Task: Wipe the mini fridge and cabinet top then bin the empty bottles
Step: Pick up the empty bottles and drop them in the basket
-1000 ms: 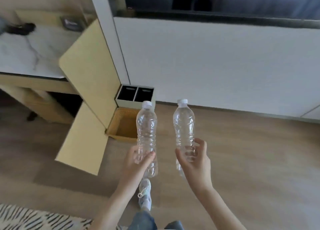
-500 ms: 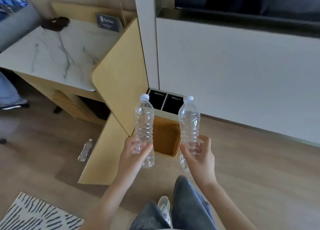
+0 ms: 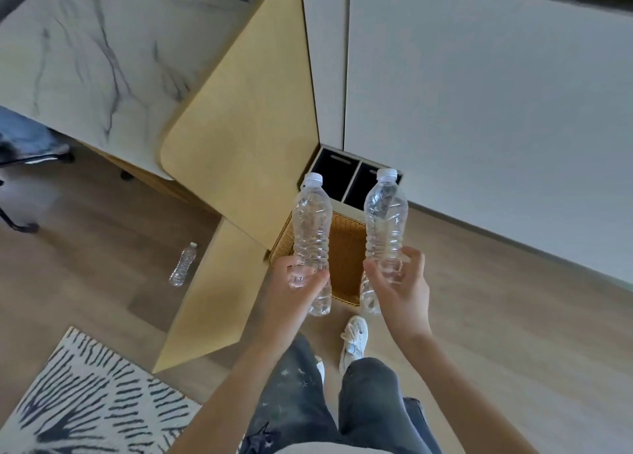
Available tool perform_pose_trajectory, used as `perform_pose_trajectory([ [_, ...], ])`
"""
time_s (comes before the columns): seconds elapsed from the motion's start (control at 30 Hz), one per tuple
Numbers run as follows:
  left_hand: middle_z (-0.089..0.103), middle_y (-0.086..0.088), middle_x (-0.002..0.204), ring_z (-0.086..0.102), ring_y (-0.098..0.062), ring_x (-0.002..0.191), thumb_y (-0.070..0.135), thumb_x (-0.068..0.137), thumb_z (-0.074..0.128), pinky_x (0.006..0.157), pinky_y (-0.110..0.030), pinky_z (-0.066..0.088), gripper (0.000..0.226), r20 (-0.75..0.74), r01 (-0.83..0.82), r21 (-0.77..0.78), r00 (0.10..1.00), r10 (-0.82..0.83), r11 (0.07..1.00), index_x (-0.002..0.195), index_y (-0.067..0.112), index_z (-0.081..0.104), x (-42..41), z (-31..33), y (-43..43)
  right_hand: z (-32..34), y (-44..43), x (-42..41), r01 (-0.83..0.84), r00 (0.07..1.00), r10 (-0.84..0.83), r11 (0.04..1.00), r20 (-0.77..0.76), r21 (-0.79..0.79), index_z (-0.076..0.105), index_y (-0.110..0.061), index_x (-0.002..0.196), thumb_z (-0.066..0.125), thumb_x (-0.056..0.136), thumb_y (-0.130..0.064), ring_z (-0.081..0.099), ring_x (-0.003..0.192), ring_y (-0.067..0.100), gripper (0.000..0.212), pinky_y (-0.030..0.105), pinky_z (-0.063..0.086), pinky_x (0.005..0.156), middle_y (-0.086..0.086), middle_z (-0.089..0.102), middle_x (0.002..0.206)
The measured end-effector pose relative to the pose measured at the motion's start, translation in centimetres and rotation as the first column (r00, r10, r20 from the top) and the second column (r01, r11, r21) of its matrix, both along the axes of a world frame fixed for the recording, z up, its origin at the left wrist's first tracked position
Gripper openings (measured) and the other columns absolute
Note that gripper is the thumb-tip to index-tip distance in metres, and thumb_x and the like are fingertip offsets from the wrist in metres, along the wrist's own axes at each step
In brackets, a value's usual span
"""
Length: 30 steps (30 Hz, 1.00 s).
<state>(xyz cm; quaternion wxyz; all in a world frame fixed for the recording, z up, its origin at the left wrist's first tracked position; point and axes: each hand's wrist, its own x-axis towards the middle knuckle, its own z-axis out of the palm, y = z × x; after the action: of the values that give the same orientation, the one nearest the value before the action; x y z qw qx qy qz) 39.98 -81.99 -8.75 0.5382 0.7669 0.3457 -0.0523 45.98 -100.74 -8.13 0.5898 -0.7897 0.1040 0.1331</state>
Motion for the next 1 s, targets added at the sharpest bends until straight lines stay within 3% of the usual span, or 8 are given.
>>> perform_pose_trajectory([
  [0.13, 0.065, 0.015, 0.106, 0.067, 0.004, 0.090, 0.055, 0.071, 0.080, 0.061, -0.011, 0.052, 0.053, 0.021, -0.027, -0.133, 0.999, 0.030, 0.991, 0.112, 0.035, 0.053, 3.1, 1.0, 0.5, -1.0, 1.6, 2.4, 0.008, 1.000, -0.008, 0.999, -0.010, -0.031, 0.042, -0.036, 0.117, 0.077, 0.085, -0.041, 0.070, 0.077, -0.001, 0.048, 0.018, 0.057, 0.065, -0.017, 0.073, 0.089],
  [0.23, 0.062, 0.008, 0.112, 0.067, -0.007, 0.096, 0.035, 0.083, 0.079, 0.064, -0.019, 0.057, 0.051, -0.015, 0.010, -0.181, 1.000, -0.012, 0.984, 0.122, 0.025, 0.049, 4.7, 0.8, 1.6, -1.9, 3.1, 3.4, 0.009, 1.000, -0.010, 0.999, -0.014, -0.043, 0.040, -0.038, 0.114, 0.077, 0.086, -0.039, 0.070, 0.076, -0.001, 0.046, 0.019, 0.057, 0.065, -0.026, 0.070, 0.092],
  [0.37, 0.064, 0.005, 0.113, 0.069, -0.011, 0.095, 0.034, 0.081, 0.081, 0.058, -0.019, 0.055, 0.052, -0.032, 0.040, -0.236, 0.998, -0.049, 0.971, 0.123, 0.024, 0.051, 6.5, -1.8, 3.8, -3.8, 5.2, 4.3, 0.095, 0.995, -0.096, 0.994, -0.024, -0.049, 0.039, -0.041, 0.112, 0.077, 0.086, -0.040, 0.070, 0.076, -0.001, 0.046, 0.015, 0.055, 0.062, -0.030, 0.069, 0.094],
  [0.5, 0.066, 0.007, 0.108, 0.070, -0.004, 0.090, 0.035, 0.078, 0.084, 0.053, -0.019, 0.055, 0.049, -0.030, 0.116, -0.246, 0.991, -0.127, 0.962, 0.117, 0.030, 0.053, 8.4, -6.1, 6.4, -7.3, 7.3, 5.0, 0.207, 0.977, -0.209, 0.976, -0.033, -0.067, 0.040, -0.047, 0.108, 0.077, 0.083, -0.044, 0.071, 0.077, -0.001, 0.045, 0.016, 0.055, 0.062, -0.028, 0.070, 0.094],
  [0.67, 0.067, 0.014, 0.106, 0.069, -0.007, 0.095, 0.041, 0.079, 0.082, 0.072, -0.026, 0.059, 0.043, -0.054, 0.194, -0.209, 0.976, -0.210, 0.958, 0.108, 0.041, 0.051, 10.5, -12.9, 8.4, -14.1, 10.1, 5.5, 0.265, 0.961, -0.270, 0.961, -0.058, -0.076, 0.040, -0.051, 0.105, 0.077, 0.083, -0.042, 0.070, 0.074, -0.001, 0.044, 0.011, 0.051, 0.058, -0.024, 0.071, 0.090],
  [0.77, 0.065, 0.011, 0.108, 0.068, -0.008, 0.097, 0.037, 0.080, 0.081, 0.074, -0.026, 0.059, 0.042, -0.084, 0.165, -0.221, 0.979, -0.187, 0.961, 0.108, 0.038, 0.050, 10.8, -17.2, 8.8, -18.7, 11.4, 5.4, 0.267, 0.958, -0.275, 0.959, -0.083, -0.091, 0.039, -0.053, 0.103, 0.074, 0.082, -0.048, 0.070, 0.075, -0.001, 0.041, 0.011, 0.050, 0.058, -0.018, 0.071, 0.088],
  [0.9, 0.064, 0.010, 0.108, 0.064, -0.011, 0.103, 0.037, 0.081, 0.080, 0.090, -0.043, 0.058, 0.046, -0.113, 0.139, -0.196, 0.980, -0.163, 0.971, 0.117, 0.031, 0.052, 10.5, -25.9, 9.4, -27.4, 12.1, 5.2, 0.221, 0.969, -0.231, 0.969, -0.087, -0.113, 0.037, -0.048, 0.104, 0.074, 0.082, -0.048, 0.067, 0.072, -0.004, 0.043, 0.009, 0.048, 0.054, -0.029, 0.067, 0.089],
  [1.0, 0.062, 0.011, 0.107, 0.062, -0.005, 0.102, 0.037, 0.081, 0.080, 0.084, -0.034, 0.058, 0.044, -0.103, 0.125, -0.162, 0.984, -0.143, 0.979, 0.113, 0.035, 0.050, 10.5, -34.4, 9.7, -35.7, 12.0, 5.1, 0.183, 0.978, -0.194, 0.975, -0.078, -0.122, 0.037, -0.050, 0.103, 0.076, 0.084, -0.042, 0.067, 0.067, -0.004, 0.043, 0.008, 0.046, 0.050, -0.031, 0.067, 0.088],
])
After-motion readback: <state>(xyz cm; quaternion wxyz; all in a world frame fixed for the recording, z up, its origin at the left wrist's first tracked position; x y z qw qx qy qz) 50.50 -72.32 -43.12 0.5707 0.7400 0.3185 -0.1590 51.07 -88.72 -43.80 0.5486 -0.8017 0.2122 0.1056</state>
